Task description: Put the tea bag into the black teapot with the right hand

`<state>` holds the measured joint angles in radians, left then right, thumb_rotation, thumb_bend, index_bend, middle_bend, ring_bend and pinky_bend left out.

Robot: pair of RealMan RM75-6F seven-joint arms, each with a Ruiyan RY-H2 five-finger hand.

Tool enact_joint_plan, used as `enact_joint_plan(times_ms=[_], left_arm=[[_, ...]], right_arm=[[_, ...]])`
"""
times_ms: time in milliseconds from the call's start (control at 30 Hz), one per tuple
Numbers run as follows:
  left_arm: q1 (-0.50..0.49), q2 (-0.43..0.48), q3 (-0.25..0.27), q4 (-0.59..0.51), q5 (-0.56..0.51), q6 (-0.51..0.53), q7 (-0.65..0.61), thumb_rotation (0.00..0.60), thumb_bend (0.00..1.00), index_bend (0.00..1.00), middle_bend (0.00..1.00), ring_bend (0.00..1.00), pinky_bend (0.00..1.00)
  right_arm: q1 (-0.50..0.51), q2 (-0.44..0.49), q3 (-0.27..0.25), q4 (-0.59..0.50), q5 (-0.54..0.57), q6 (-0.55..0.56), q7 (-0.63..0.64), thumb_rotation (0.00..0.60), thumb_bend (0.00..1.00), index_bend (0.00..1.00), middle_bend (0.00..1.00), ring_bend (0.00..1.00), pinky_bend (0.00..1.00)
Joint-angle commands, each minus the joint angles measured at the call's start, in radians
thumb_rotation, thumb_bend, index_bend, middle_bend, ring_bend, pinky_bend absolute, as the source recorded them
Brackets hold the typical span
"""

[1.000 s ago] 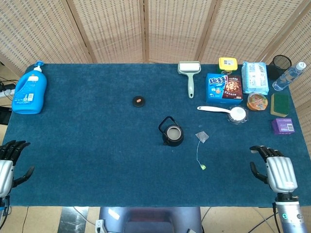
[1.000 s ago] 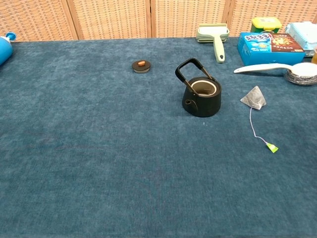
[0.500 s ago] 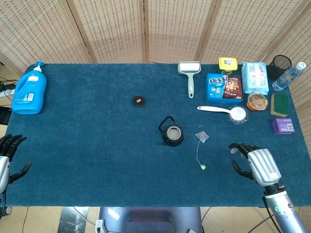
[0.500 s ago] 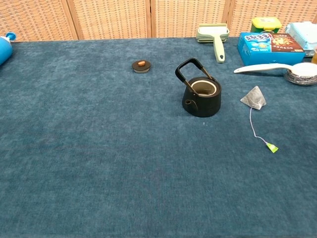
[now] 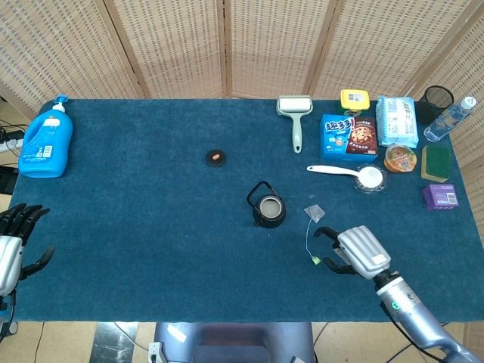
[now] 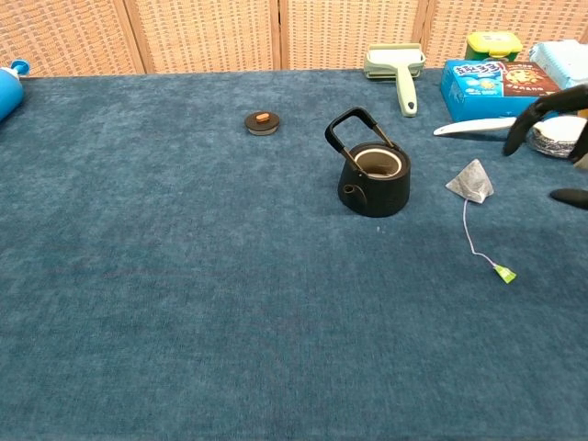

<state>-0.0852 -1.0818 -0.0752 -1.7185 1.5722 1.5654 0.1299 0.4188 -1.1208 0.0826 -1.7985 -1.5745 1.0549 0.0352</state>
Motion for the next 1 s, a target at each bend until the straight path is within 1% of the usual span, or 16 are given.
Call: enact_joint_plan(times_ms=[33,233,667,1000], left_arm=[[-0.003,0.005,-0.001,-0.006,0.001,-0.002,0.004,0.6,0.32,0.19,0.19,0.12,0.15],[-0.008,0.011,-0.001,-0.014,0.0,-0.007,0.008,0.6,0.32,0.19,0.19,0.12,0.15],[-0.015,0.014,-0.004,-0.017,-0.002,-0.008,0.008,0.6,0.32,0.19,0.19,0.12,0.15],[-0.02,0.015,-0.002,-0.014,-0.009,-0.017,0.006,0.6,0.32,0.19,0.19,0.12,0.15]], right_arm=[[0.022,-0.028,-0.003,0.009,0.031,-0.032,-0.019,0.6,0.42,0.32,0.97,1.0,1.0],[0.04,-0.078,-0.013,0.037,0.068,-0.064,-0.055,0.6,0.45,0.35,0.99,1.0,1.0],[0.047,-0.133,-0.04,0.088,0.123,-0.081,-0.112,0.6,0.45,0.38,0.99,1.0,1.0],[0.055,-0.192,-0.054,0.143,0.173,-0.103,-0.162,0.6,0.41,0.4,1.0,1.0,1.0]])
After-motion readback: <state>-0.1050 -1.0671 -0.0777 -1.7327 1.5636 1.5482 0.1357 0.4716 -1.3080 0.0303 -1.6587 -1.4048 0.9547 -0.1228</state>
